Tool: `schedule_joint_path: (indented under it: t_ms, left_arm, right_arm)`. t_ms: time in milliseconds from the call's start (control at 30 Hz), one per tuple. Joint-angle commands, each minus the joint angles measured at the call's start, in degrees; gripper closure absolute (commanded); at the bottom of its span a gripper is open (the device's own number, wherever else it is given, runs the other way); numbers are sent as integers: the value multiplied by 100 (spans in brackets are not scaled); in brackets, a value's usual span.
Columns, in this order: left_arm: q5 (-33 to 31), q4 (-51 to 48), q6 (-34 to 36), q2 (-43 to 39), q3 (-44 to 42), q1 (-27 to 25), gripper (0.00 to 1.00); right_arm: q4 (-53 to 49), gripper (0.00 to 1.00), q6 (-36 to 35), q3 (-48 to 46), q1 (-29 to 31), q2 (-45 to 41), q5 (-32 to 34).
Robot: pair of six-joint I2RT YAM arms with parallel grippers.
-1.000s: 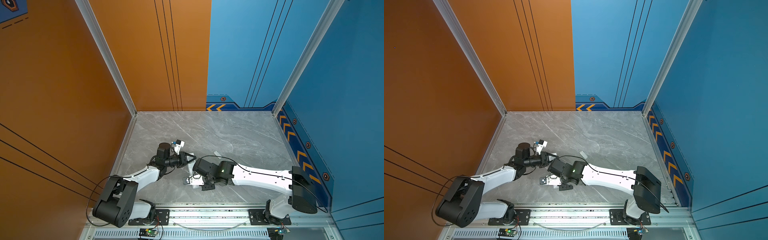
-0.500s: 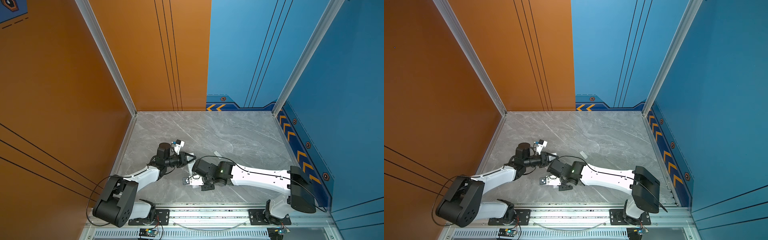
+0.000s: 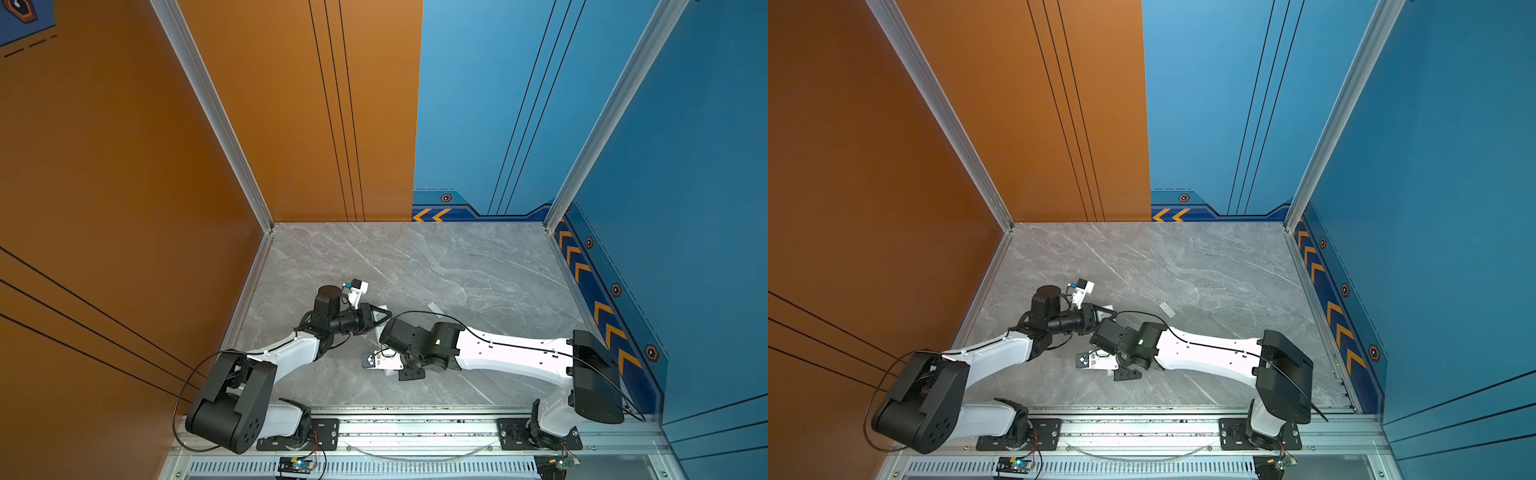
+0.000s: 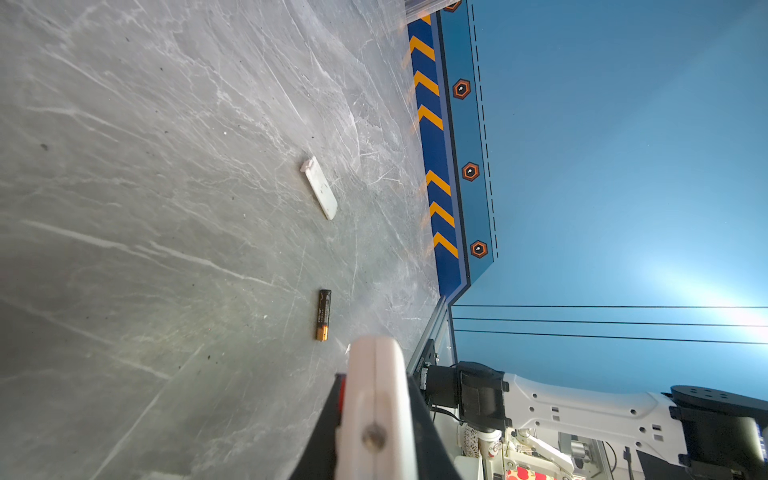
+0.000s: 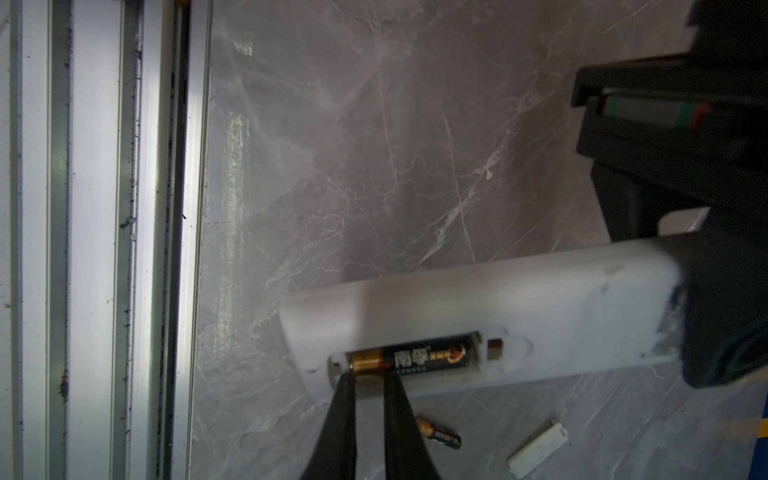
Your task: Load the batteries into the remote control
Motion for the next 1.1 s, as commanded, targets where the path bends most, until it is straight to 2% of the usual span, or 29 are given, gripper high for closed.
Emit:
schedule_joint_path:
  t_ms: [0,600,1067]
  left_arm:
    - [332,0,-80,3,168,-92,100]
    - [347,0,-79,43,185,-76,100]
    - [331,0,-31,84,203,-51,100]
  right_arm:
    - [98,89,102,127,-26,145,357]
    - [68,90,138,166,-129,191,674]
    - [50,80,198,145,-129,135,782]
